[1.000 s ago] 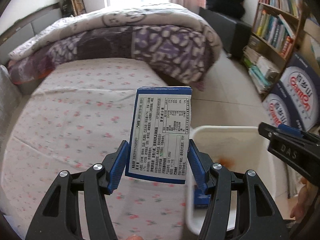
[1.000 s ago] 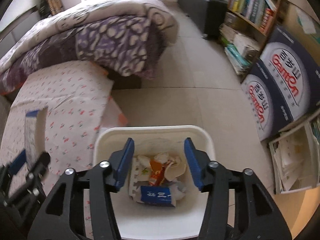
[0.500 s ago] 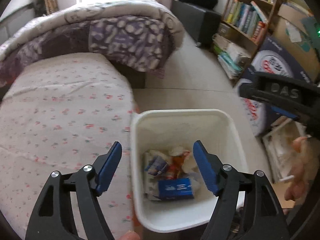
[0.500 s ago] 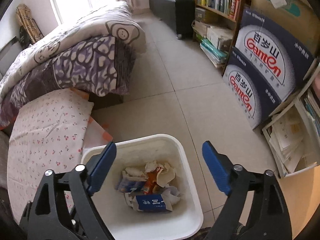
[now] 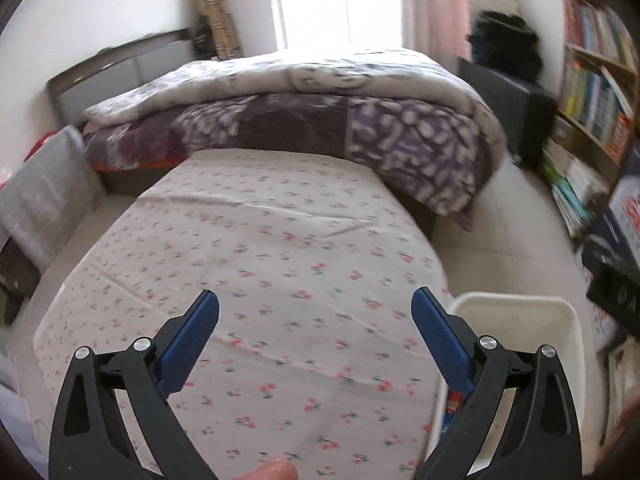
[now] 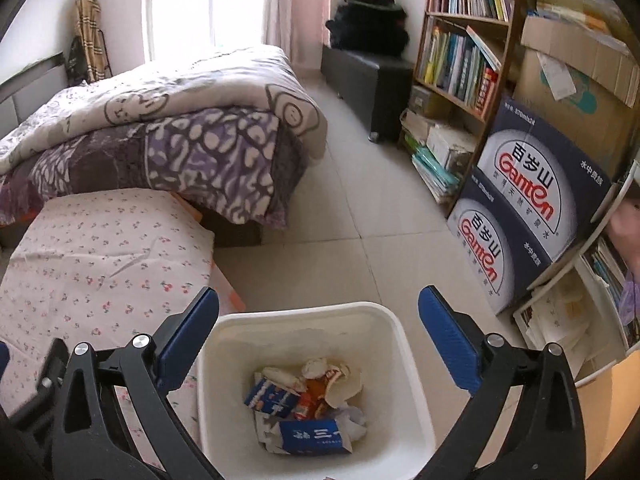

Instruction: Collect trash

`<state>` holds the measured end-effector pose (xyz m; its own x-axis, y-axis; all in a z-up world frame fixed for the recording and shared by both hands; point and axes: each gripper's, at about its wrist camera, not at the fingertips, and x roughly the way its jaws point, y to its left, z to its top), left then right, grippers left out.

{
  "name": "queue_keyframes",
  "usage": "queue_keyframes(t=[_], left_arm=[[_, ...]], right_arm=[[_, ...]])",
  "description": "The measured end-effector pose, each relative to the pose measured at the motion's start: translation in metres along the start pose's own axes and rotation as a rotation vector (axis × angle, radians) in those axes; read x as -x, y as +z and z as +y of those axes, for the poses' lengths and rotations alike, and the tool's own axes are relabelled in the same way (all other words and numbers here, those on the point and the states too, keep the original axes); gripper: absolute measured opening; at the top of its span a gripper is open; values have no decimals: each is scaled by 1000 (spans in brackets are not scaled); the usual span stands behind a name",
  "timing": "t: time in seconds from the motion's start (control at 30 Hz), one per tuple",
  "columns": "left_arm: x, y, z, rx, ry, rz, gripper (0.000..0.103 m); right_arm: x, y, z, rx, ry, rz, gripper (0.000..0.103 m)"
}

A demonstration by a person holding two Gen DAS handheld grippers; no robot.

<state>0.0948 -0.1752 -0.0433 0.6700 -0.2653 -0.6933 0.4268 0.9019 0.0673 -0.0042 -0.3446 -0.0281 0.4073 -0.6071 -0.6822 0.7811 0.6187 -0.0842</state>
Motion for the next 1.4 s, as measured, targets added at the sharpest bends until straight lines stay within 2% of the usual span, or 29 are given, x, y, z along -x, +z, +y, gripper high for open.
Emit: queue_keyframes(t=[0.3,0.6,1.4], left_arm=[[3,2,49,100,64,-7,95],[5,3,78,158,87,4,95],[5,2,89,171,101,16,95]], right_arm=[[11,-9,42,52,48,-43,96],[23,-15,73,103,83,-89,96],[25,-19,85,120,105,-95,96]])
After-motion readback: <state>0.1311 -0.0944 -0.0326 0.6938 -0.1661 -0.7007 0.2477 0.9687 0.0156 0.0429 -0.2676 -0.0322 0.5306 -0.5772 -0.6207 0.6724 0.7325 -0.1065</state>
